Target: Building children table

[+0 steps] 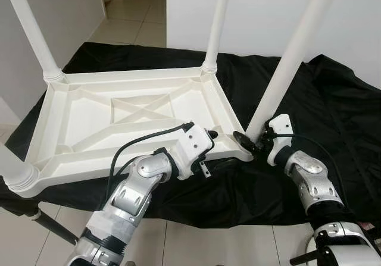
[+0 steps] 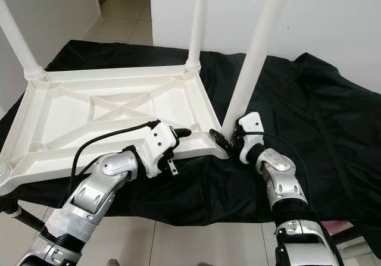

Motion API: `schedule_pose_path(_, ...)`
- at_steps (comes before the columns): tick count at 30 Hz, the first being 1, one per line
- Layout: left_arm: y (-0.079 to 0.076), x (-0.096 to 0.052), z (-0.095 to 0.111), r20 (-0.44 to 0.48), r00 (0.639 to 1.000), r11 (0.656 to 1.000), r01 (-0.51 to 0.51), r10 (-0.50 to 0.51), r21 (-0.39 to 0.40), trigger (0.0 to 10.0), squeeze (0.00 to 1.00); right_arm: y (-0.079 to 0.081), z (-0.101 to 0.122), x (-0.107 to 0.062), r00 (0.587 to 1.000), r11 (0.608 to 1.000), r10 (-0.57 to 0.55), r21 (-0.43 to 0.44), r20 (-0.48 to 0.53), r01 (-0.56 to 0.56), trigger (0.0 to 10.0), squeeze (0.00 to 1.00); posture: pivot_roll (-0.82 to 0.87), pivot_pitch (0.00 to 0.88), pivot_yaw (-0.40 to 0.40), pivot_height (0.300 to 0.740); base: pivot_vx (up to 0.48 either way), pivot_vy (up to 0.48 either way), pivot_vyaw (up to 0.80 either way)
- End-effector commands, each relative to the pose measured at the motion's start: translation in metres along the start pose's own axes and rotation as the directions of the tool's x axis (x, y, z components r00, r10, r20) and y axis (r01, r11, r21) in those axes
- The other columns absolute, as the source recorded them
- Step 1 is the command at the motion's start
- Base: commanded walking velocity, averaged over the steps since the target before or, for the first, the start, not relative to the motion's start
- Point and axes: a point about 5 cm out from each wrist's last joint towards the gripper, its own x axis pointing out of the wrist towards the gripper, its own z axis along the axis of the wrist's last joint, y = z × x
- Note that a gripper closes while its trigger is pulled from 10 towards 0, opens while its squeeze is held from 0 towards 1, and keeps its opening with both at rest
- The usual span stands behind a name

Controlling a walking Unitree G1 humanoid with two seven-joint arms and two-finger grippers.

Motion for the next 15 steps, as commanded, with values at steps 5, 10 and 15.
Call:
schedule_pose_path(5, 0.0041, 0.0005, 0.0012, -0.003, 0.999, 0.999, -0.037, 0.037, 0.017, 10.0, 0.0, -0.0046, -0.0069, -0.0049, 0.999, 1.0, -0.006, -0.02, -0.038, 0.006, 0.0, 0.0, -0.01, 0.0, -0.05, 0.74, 0.0, 0.0, 0.0)
schedule_pose_path(10, 0.0039, 0.0007, 0.0008, -0.004, 0.999, 0.999, -0.034, 0.034, 0.017, 10.0, 0.0, -0.0045, -0.0085, -0.0057, 0.999, 1.0, -0.02, -0.001, -0.026, 0.02, 0.1, 0.0, -0.01, 0.0, -0.047, 0.74, 0.0, 0.0, 0.0)
schedule_pose_path(15, 0.0027, 0.001, 0.0001, -0.005, 1.0, 0.999, -0.029, 0.029, 0.015, 10.0, 0.0, -0.001, -0.0097, -0.0072, 0.997, 0.995, -0.078, 0.067, 0.024, 0.076, 10.0, 0.0, -0.02, 0.0, -0.048, 0.74, 0.0, 0.0, 0.0)
